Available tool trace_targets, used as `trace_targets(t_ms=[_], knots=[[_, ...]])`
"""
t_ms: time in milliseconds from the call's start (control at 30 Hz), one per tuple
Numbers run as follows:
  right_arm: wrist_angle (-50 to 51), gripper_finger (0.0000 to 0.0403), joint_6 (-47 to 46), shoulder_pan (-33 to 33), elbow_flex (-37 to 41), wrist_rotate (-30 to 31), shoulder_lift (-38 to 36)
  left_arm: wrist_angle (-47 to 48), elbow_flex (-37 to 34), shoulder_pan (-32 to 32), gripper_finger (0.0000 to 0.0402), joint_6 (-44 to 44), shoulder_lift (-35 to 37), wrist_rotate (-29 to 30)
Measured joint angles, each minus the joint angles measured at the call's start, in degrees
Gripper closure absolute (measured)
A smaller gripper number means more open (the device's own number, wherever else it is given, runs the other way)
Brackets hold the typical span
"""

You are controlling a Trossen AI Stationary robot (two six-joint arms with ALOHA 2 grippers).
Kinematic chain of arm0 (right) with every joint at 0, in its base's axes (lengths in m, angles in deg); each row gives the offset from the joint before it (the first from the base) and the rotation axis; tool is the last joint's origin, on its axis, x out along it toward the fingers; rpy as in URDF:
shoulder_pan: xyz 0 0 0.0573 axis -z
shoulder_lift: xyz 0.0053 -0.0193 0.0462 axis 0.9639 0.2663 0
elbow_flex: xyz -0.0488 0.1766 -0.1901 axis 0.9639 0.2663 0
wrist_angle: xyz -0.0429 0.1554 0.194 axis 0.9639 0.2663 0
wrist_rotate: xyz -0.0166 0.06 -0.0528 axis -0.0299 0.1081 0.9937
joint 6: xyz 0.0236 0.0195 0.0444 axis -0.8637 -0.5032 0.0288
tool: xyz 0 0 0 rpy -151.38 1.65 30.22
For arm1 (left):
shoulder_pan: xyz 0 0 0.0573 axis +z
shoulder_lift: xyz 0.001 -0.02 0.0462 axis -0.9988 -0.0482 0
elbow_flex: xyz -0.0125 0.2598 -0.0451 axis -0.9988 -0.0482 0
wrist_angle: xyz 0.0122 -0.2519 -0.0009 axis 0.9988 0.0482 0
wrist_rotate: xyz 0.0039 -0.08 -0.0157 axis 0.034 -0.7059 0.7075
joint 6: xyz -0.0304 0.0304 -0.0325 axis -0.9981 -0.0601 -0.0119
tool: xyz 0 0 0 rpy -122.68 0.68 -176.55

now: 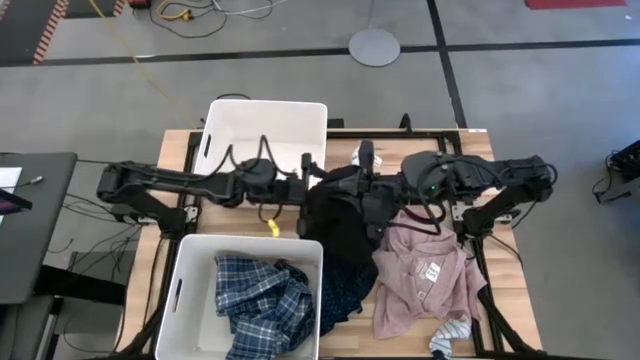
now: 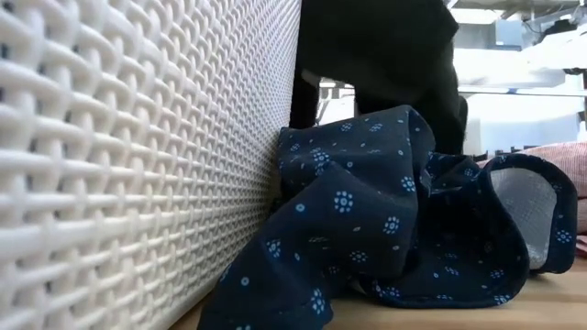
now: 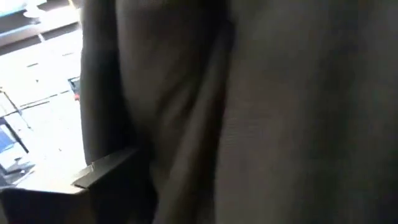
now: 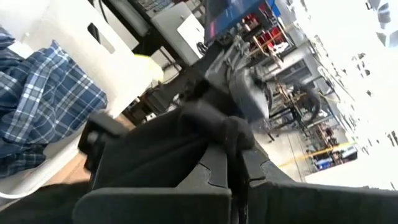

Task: Sort clothes
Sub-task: Put the black jacket into the bottom white laundry organizer

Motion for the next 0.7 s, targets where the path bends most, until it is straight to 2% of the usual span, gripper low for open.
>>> trace_targets(t_ms=[67, 167, 267, 400, 433, 567, 700], knots=[[0.0, 0.0401, 0.3, -0.3, -0.8, -0.1, 0.5, 0.1, 0.5, 0.2, 0.005, 0.8, -1.1, -1.4], [1.1, 0.0401, -0.3, -0.7, -1.1, -0.1, 0.5, 0.3, 1.1, 0.2, 0.0105, 2.8, -1.5, -1.8], [2.6, 0.0399, -1.8, -0.9, -1.1, -0.1, 0.0, 0.4, 1.1, 0.2, 0.0194, 5.6, -1.2, -1.8], [2.4, 0.0385, -3.9, -1.0, -1.2, -0.1, -0.8, 0.3, 1.1, 0.2, 0.0344, 9.1, 0.1, -2.4], [2.4, 0.0379, -4.8, -1.0, -1.2, 0.0, -0.9, 0.3, 1.1, 0.2, 0.0369, 9.6, 0.4, -2.5], [4.0, 0.0345, -7.6, -1.3, -1.2, 0.7, -1.8, 1.1, 1.0, 0.2, 0.0377, 11.6, 2.5, -2.0], [7.8, 0.0291, -9.8, -3.1, -1.2, 6.3, -2.7, 2.3, 1.0, 0.2, 0.0377, 13.1, 6.2, -0.2]])
